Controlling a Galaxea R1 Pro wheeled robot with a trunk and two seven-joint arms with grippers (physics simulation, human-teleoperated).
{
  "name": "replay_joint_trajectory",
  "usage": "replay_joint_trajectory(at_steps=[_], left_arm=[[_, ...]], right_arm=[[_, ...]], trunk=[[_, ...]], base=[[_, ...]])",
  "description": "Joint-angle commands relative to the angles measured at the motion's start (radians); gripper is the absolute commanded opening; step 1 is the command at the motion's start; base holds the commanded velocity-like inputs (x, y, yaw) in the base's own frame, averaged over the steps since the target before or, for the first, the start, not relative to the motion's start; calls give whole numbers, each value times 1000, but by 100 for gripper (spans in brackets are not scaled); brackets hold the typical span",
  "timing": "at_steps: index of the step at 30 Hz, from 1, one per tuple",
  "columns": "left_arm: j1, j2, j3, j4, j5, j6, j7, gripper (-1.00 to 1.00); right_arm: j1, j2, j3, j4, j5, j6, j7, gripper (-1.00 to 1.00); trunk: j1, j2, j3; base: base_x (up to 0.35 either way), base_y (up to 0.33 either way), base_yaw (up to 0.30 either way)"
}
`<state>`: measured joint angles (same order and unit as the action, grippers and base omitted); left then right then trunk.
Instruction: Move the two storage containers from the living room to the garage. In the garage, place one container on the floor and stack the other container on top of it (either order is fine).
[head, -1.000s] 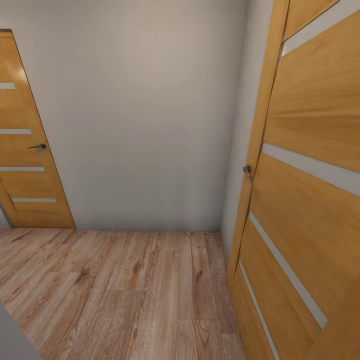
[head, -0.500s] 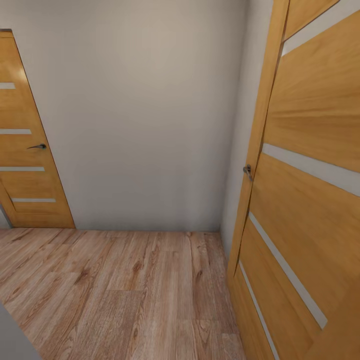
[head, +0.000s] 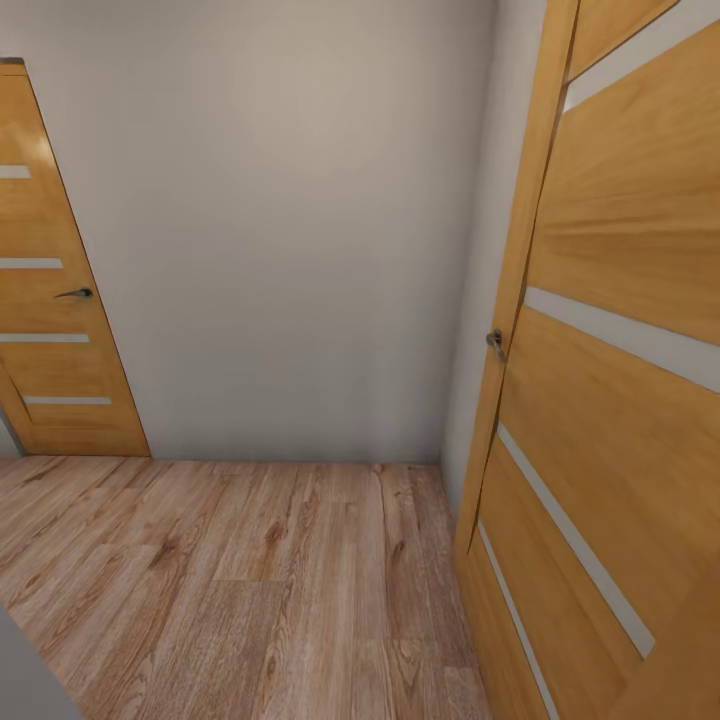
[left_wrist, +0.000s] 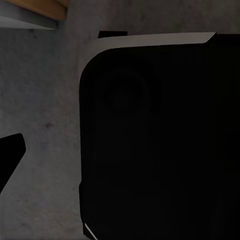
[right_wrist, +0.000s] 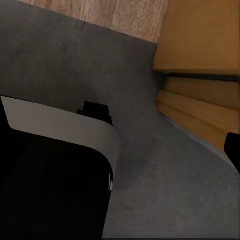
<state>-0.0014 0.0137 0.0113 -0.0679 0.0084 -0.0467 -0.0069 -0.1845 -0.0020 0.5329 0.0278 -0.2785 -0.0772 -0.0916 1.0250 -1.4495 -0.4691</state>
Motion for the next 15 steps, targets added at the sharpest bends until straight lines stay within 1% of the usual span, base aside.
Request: replay_joint_trajectory(at_steps=[1, 3, 6, 9, 13, 15], left_arm=[[0, 0, 1, 0, 1, -2, -1, 100], [0, 0, 1, -1, 1, -2, -1, 100], [0, 0, 0, 0, 1, -2, -1, 100], [0, 0, 0, 0, 1, -2, -1, 100], [0, 0, -1, 0, 1, -2, -2, 100], [0, 0, -1, 0, 1, -2, -2, 100]], right_arm=[[15, -3, 9, 3, -8, -15, 2, 100], [31, -5, 9, 3, -8, -32, 10, 100], [51, -8, 9, 3, -11, -67, 56, 100], [55, -12, 9, 3, -15, -77, 85, 100], [58, -30, 9, 3, -19, -82, 140, 100], [58, -32, 9, 3, -19, -82, 153, 100]], trunk=[[0, -1, -1], [0, -1, -1], [0, -1, -1], [0, -1, -1], [0, -1, -1], [0, -1, -1]], base=[[0, 0, 0], [0, 0, 0], [0, 0, 0], [0, 0, 0], [0, 0, 0], [0, 0, 0]])
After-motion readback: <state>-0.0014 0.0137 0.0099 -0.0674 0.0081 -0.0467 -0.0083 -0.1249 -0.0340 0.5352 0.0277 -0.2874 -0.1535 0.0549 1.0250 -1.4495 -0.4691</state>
